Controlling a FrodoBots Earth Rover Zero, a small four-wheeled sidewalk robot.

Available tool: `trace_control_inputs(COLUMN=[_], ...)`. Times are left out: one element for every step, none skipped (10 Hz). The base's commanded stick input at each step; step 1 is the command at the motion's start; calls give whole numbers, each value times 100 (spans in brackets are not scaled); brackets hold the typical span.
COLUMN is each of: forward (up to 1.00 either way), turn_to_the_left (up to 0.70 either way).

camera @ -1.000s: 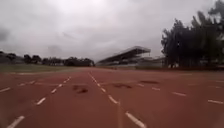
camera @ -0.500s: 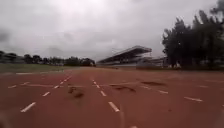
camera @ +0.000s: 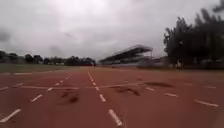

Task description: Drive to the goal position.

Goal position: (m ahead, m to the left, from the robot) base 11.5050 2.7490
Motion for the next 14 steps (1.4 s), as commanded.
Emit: trace_control_inputs(forward=[70, 70, 70, 70, 70, 70, 70, 70, 70, 70, 70, 70, 70, 70], turn_to_the_left=[0, 0, 0, 0, 0, 0, 0, 0, 0, 0, 0, 0, 0, 0])
